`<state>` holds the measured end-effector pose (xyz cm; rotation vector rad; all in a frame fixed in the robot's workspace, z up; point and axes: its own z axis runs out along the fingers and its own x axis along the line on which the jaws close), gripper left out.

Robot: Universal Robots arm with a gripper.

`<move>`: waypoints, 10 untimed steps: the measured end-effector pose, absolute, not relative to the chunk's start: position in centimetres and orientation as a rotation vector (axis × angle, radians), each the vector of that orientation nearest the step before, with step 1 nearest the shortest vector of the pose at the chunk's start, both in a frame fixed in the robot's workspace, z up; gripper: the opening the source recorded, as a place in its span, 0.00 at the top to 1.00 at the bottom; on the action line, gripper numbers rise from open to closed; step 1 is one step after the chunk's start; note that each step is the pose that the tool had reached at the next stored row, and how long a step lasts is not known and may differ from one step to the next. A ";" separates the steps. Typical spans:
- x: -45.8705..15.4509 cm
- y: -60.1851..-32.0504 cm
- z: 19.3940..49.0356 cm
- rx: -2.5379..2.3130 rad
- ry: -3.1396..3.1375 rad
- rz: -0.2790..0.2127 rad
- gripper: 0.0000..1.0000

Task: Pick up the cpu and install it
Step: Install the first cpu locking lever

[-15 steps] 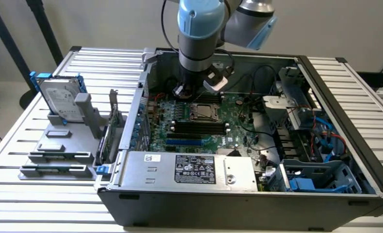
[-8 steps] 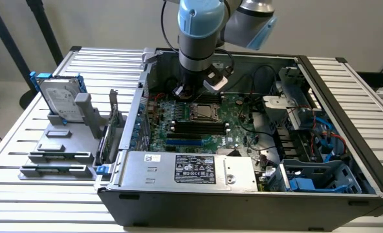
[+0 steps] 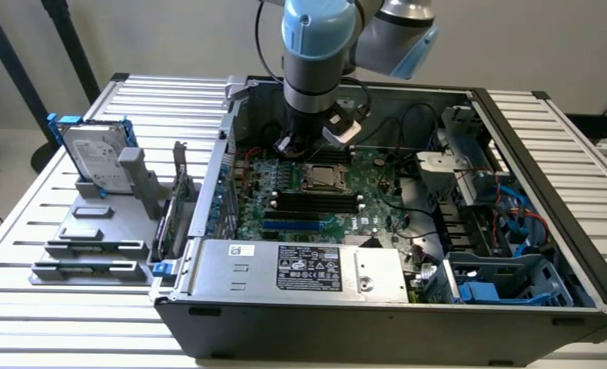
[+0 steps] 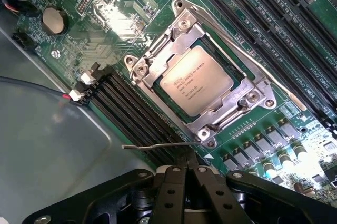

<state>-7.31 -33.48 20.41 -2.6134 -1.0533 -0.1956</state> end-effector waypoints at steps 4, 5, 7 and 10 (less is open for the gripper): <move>-7.3 -33.5 20.4 -2.614 -1.054 -0.199 0.89; -7.3 -33.5 20.4 -2.614 -1.054 -0.199 0.89; -7.2 -33.5 20.4 -2.614 -1.054 -0.199 0.89; -7.2 -33.5 20.4 -2.614 -1.055 -0.200 0.89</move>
